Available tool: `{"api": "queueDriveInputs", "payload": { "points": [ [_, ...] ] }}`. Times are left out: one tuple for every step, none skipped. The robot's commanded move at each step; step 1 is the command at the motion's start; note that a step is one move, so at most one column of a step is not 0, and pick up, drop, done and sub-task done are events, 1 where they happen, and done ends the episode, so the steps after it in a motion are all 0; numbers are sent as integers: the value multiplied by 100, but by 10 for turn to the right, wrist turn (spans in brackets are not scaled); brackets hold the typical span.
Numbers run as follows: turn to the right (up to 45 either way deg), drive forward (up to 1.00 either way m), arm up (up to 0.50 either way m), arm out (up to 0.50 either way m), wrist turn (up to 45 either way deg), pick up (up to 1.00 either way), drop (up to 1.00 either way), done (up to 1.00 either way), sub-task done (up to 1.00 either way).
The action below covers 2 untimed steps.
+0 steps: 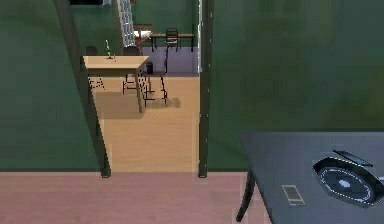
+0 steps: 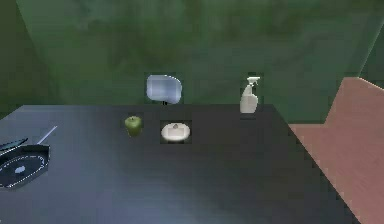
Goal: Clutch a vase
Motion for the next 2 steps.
{"api": "queueDriveInputs", "payload": {
  "points": [
    [0,0,50,0,0,0,0,0,0],
    [0,0,38,0,0,0,0,0,0]
  ]
}}
